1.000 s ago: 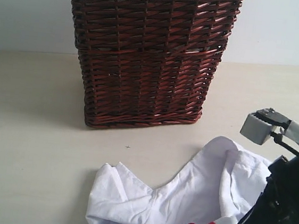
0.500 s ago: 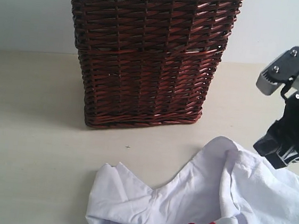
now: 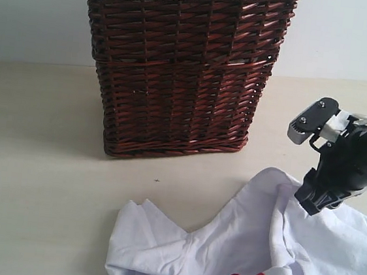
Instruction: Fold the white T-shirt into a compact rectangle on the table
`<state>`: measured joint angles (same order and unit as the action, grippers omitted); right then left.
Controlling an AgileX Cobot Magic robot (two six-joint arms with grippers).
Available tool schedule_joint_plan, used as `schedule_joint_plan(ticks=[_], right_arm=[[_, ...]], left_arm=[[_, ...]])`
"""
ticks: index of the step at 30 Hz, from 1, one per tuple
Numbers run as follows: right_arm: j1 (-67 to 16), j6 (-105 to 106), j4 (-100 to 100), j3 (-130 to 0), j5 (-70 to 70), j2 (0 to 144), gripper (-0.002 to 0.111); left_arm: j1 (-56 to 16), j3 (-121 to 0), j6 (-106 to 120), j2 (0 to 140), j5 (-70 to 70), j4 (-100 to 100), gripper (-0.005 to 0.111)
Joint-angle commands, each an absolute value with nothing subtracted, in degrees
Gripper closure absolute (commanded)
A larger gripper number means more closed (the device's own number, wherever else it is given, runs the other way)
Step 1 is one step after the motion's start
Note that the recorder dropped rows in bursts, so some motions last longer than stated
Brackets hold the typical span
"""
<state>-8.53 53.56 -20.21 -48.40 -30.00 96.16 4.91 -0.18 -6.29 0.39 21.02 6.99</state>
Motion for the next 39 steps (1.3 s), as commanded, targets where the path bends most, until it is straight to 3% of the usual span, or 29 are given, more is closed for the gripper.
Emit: schedule_joint_plan(ticks=[1, 6, 22, 24, 28, 30, 34, 39], right_arm=[[-8.2, 57.8, -22.5, -49.0, -28.1, 97.0, 0.082], [-8.2, 57.8, -22.5, -49.0, -28.1, 97.0, 0.108], [-8.2, 61.8, -22.1, -49.0, -33.5, 84.8, 0.108], [-8.2, 61.8, -22.1, -49.0, -33.8, 85.4, 0.102], [-8.2, 63.0, -22.1, -49.0, -35.4, 91.5, 0.062], [-8.2, 64.9, -22.2, -49.0, -34.8, 95.1, 0.053], [-8.2, 67.6, -25.4, -49.0, -30.8, 99.7, 0.062], [-8.2, 68.0, -26.4, -49.0, -29.2, 101.6, 0.086]], left_arm=[[4.9, 0.0, -6.2, 0.0, 20.7, 7.2, 0.107], [4.9, 0.0, -6.2, 0.0, 20.7, 7.2, 0.107], [4.9, 0.0, -6.2, 0.0, 20.7, 7.2, 0.107], [4.9, 0.0, -6.2, 0.0, 20.7, 7.2, 0.107], [4.9, 0.0, -6.2, 0.0, 20.7, 7.2, 0.107], [4.9, 0.0, -6.2, 0.0, 20.7, 7.2, 0.107], [4.9, 0.0, -6.2, 0.0, 20.7, 7.2, 0.107], [4.9, 0.0, -6.2, 0.0, 20.7, 7.2, 0.107]])
